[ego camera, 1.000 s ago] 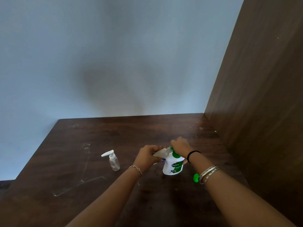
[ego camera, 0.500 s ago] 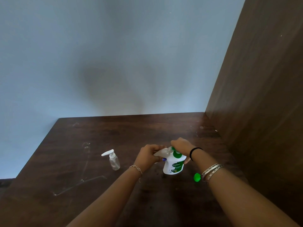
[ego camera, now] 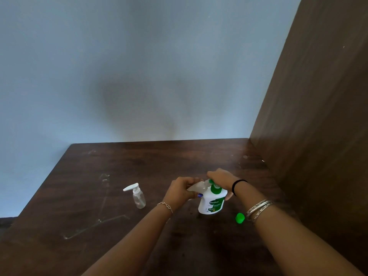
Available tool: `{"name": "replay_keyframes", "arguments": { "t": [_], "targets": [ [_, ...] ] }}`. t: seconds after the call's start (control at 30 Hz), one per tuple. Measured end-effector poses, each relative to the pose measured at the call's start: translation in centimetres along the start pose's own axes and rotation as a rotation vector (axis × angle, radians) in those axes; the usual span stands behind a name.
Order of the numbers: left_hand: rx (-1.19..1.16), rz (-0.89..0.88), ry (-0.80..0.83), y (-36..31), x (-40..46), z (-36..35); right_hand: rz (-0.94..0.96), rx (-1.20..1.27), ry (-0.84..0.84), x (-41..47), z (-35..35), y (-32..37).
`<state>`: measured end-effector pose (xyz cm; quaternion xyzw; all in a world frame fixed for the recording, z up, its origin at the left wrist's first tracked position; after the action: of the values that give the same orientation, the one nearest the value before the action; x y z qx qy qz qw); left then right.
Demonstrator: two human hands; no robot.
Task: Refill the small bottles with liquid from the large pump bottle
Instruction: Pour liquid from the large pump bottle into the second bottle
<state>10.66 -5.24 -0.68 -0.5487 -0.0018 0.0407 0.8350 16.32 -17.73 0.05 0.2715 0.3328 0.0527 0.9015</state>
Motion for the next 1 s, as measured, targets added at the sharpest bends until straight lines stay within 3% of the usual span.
{"name": "replay_keyframes", "arguments": {
  "t": [0.17,0.47,0.73,1.0],
  "targets": [
    [0.018,0.001,-0.011,0.2,0.1,0.2,0.043,-0.010,-0.150,-0.4,0.3,0.4],
    [-0.008,0.001,-0.010,0.1,-0.1,0.1,0.020,-0.098,-0.015,0.0,0.2,0.2],
    [-0.003,0.020,-0.011,0.4,-0.1,0.2,0.072,-0.172,-0.189,0.6,0.5,0.2],
    [-0.018,0.014,-0.001,0.2,-0.2,0.1,0.080,-0.196,-0.028,-0.5,0.4,0.9]
  ]
}}
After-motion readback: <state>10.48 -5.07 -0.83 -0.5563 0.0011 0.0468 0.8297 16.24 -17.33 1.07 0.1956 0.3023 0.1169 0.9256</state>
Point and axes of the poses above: each hand's wrist, its own x-axis towards the middle knuckle, its own z-axis out of the back of the hand, y = z × x, the point moved 8 cm from there along x, towards the middle knuckle, and after that the axes turned 6 degrees about -x, right-handed, at the moved point
